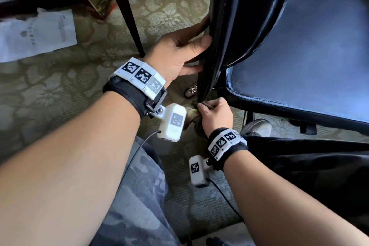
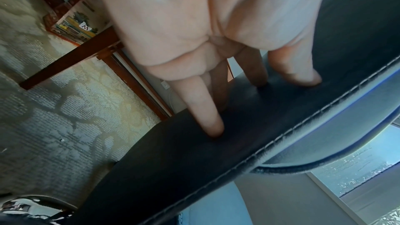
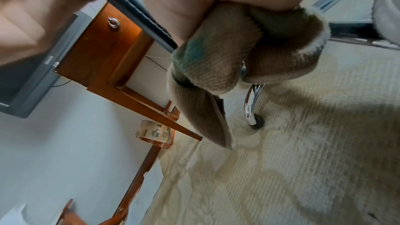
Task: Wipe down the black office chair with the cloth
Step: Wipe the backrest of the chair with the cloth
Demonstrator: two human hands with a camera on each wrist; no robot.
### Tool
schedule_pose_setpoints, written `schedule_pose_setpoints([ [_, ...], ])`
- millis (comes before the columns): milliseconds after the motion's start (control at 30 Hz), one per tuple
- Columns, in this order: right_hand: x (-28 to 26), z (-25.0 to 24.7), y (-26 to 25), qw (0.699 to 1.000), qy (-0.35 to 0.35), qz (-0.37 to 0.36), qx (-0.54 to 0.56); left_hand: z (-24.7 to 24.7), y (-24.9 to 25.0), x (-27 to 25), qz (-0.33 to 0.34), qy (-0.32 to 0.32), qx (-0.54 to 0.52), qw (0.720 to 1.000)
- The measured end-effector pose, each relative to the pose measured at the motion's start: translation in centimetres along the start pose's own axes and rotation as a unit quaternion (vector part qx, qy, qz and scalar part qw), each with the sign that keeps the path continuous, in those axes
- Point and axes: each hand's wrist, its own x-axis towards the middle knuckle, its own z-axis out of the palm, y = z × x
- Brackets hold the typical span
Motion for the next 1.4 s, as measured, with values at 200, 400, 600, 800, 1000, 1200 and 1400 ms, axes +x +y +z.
schedule_pose_setpoints([
  [200, -0.7, -2.6, -2.3, 0.999, 0.004, -0.052, 0.010, 0.9, 0.2, -1.0, -0.007, 0.018, -0.018, 1.000],
  [400, -2.2, -8.2, -5.9, 0.988, -0.033, -0.144, 0.032, 2.1, 1.3, -2.9, -0.008, 0.069, 0.009, 0.998],
  [600, -3.2, -15.5, -7.9, 0.983, -0.011, -0.183, 0.019, 4.0, 6.3, -5.1, 0.046, 0.070, 0.078, 0.993],
  [800, -4.8, -21.4, -11.8, 0.951, 0.028, -0.285, 0.119, 5.9, 13.3, -6.0, 0.145, 0.109, 0.129, 0.975],
  [1000, -5.4, -25.7, -18.0, 0.913, 0.028, -0.371, 0.169, 5.1, 19.4, -5.3, 0.235, 0.169, 0.187, 0.939],
  [1200, -6.7, -29.5, -26.9, 0.871, 0.013, -0.475, 0.121, 4.5, 25.6, -5.2, 0.263, 0.220, 0.214, 0.915],
  [1400, -7.9, -30.7, -32.9, 0.830, -0.006, -0.557, 0.027, 3.3, 29.7, -4.6, 0.296, 0.227, 0.186, 0.909],
])
